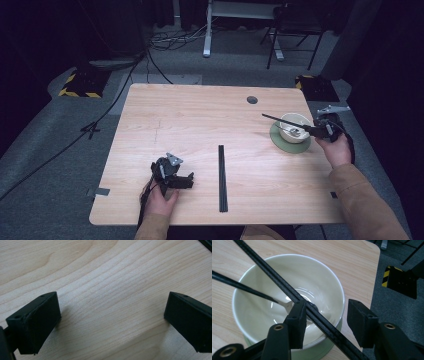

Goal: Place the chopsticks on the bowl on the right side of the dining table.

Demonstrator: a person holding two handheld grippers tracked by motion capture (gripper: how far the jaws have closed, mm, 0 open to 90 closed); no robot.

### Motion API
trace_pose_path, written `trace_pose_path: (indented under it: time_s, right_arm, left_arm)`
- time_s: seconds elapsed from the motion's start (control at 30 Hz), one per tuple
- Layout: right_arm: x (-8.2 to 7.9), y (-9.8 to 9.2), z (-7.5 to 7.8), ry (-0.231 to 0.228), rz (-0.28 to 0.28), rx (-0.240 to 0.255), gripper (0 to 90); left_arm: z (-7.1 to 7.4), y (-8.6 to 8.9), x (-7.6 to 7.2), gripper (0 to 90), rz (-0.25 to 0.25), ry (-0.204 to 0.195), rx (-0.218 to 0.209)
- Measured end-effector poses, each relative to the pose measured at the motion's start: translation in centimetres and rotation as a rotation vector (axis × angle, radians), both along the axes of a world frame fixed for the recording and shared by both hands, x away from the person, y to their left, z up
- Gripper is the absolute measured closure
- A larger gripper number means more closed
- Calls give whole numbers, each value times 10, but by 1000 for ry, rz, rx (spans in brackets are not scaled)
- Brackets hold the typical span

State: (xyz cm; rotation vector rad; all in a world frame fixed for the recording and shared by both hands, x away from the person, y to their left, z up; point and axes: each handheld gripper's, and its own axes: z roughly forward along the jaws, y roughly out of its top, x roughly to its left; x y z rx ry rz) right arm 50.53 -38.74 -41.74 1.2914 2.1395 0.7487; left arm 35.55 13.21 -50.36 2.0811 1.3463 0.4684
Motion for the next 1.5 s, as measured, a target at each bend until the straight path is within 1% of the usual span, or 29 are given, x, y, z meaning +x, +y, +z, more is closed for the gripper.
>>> trace_pose_path:
  time_s: [0.07, 0.1, 0.2, 0.27, 0.33, 0.4, 0.5, 0.6, 0.7, 0.77, 0.8, 0.9, 0.93, 1.0, 1.1, 1.13, 1.2, 1.27, 1.37, 1.4, 1.5]
  right_arm:
    - [3, -1, 1, -1, -5, 4, 503]
    - [5, 0, 2, -4, -9, 14, 503]
    - [9, 5, 6, -12, -1, 33, 503]
    - [13, 12, 7, -23, 15, 23, 503]
    - [17, 22, 7, -25, 24, 1, 503]
    - [23, 29, 6, -31, 19, -5, 503]
    - [32, 35, 2, -16, 6, -5, 503]
    - [35, 38, 0, -6, 3, -4, 502]
    - [33, 39, 0, 7, 22, -1, 499]
    - [29, 40, 1, 2, 34, -14, 498]
    - [27, 40, 2, -3, 36, -10, 497]
    - [18, 37, 6, -14, 48, 18, 492]
    - [13, 33, 8, -22, 57, 30, 491]
    - [6, 26, 11, -30, 54, 43, 489]
    - [-2, 13, 12, -24, 47, 71, 478]
    - [-5, 9, 11, -24, 40, 65, 476]
    - [-7, 5, 10, -23, 41, 52, 475]
    - [-7, 3, 7, -13, 32, 45, 475]
    - [-4, 2, 3, -12, 29, 19, 478]
    - [-4, 3, 2, -6, 18, 22, 479]
    - [1, 2, 0, -10, 7, 2, 481]
  left_arm:
    - [0, 0, 0, 10, 2, 0, 0]
    - [0, 0, 0, 10, 3, 0, 2]
    - [0, 0, 0, 10, 5, -2, 4]
    - [0, 0, -1, 10, 5, -1, 4]
    - [0, 0, -1, 10, 5, 0, 4]
    - [0, 0, -1, 10, 4, 1, 3]
    - [0, 0, -1, 10, 4, 1, 3]
    - [0, 0, -1, 10, 4, 1, 3]
    - [0, 0, -1, 10, 4, 1, 4]
    - [0, 0, -1, 10, 4, 1, 3]
    - [0, 0, -1, 10, 5, 0, 3]
    - [0, 0, -1, 10, 5, -1, 4]
    - [0, 0, -1, 10, 5, -1, 4]
    - [0, 0, -1, 10, 5, -1, 4]
    - [0, 0, 0, 10, 3, 0, 2]
    - [0, 0, 0, 10, 4, -1, 4]
    - [0, 0, 0, 10, 3, 0, 1]
    - [0, 0, 0, 9, 2, 0, 0]
    - [0, 0, 0, 9, 3, 1, 2]
    - [0, 0, 0, 9, 3, 1, 2]
    - [0, 0, 0, 9, 3, 1, 2]
